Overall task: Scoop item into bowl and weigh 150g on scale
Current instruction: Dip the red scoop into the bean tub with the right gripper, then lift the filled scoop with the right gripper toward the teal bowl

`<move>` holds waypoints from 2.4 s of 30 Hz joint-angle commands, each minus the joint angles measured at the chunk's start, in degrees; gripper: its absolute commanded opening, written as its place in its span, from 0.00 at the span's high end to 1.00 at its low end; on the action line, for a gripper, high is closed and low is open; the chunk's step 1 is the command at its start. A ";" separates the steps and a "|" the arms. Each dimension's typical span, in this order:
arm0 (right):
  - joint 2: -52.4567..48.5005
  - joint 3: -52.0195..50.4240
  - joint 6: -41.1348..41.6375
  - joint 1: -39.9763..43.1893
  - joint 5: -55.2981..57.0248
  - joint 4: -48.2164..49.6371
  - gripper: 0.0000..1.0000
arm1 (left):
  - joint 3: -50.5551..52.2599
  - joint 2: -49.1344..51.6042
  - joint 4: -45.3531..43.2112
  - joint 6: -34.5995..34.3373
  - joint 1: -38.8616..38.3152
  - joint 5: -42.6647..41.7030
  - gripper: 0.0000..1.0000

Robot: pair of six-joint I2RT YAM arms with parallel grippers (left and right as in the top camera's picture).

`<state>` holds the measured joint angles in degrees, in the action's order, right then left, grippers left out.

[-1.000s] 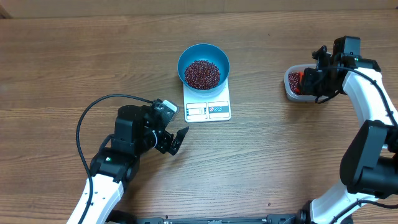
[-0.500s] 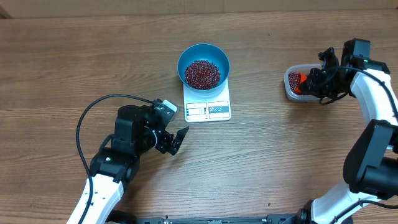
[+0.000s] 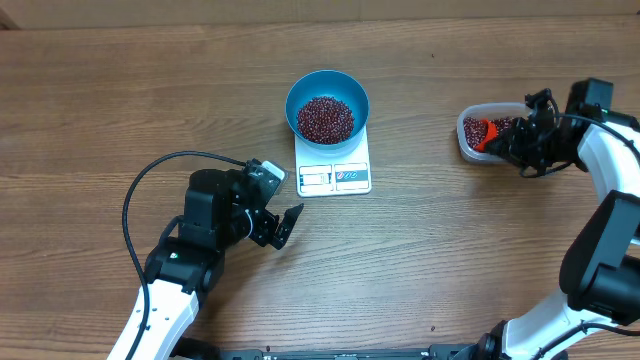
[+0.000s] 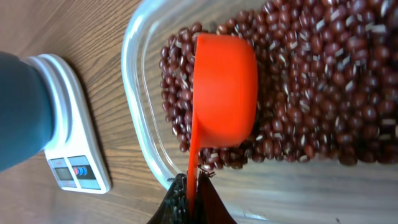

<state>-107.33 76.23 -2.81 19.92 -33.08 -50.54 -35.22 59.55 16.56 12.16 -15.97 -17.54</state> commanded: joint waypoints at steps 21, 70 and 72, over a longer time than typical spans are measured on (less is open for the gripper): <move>-0.17 -0.87 1.22 10.56 -20.70 0.87 0.96 | -0.02 0.44 -0.07 -0.61 0.20 0.13 0.01; -0.04 10.47 -2.45 -13.90 -39.45 -6.27 0.96 | -0.02 0.44 -0.07 -0.61 0.20 0.13 0.00; -0.04 10.47 -0.02 -16.26 -38.93 -3.54 0.96 | -0.02 0.44 -0.07 -0.61 0.20 0.13 0.00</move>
<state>-107.42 84.88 -6.31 6.55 -70.63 -56.03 -35.22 59.55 16.56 12.16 -15.97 -17.56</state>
